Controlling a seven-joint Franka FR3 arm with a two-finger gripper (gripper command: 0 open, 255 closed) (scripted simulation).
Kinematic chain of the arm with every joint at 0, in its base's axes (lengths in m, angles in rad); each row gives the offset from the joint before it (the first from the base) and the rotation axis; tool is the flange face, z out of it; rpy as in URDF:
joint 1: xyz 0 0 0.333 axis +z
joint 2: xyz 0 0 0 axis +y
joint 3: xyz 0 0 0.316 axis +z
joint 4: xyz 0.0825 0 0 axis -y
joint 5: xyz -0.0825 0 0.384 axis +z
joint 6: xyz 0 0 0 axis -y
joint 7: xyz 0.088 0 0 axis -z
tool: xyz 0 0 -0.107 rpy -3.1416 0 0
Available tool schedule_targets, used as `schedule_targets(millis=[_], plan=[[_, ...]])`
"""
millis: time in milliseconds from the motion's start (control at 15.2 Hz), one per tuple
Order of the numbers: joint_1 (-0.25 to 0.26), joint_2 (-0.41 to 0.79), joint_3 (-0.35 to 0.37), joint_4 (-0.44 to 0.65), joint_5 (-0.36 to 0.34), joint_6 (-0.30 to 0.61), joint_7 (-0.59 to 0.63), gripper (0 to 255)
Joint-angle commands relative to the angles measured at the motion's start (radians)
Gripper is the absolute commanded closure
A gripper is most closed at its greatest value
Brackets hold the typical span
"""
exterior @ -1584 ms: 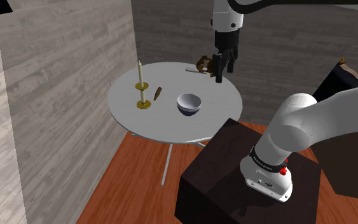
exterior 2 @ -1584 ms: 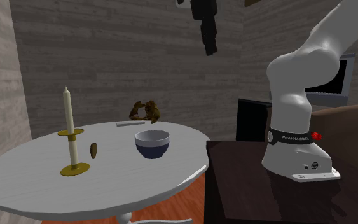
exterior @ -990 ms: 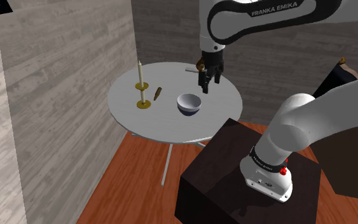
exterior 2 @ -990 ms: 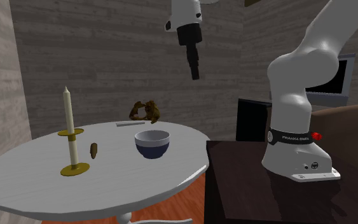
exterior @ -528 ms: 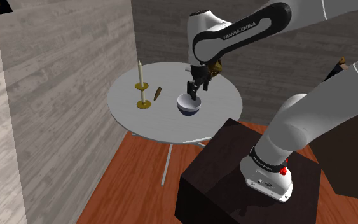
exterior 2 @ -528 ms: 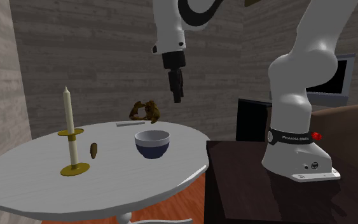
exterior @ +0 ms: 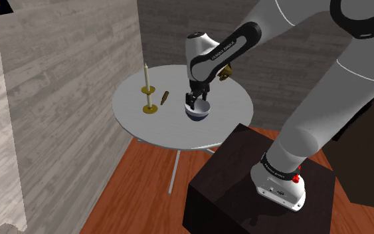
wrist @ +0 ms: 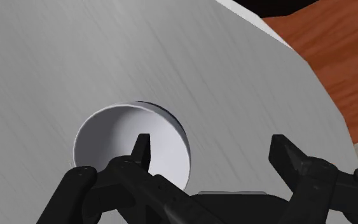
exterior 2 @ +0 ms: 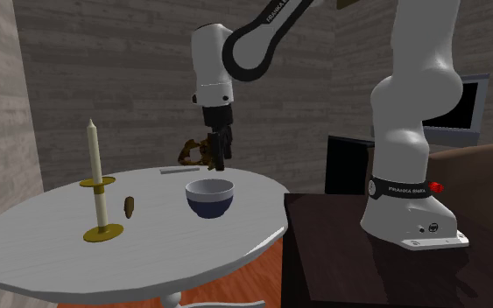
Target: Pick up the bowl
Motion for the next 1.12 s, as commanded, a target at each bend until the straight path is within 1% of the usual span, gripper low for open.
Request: schedule_targets(millis=[0,462,990,1056], plan=[[-0.008,0.077,-0.004,0.026,-0.027,0.064,0.023,0],[-0.018,0.355,-0.039,0.182,-0.120,0.222,0.102,0],[-0.007,0.467,-0.059,0.203,-0.158,0.313,0.142,0],[-0.007,0.467,-0.059,0.203,-0.158,0.313,0.142,0]])
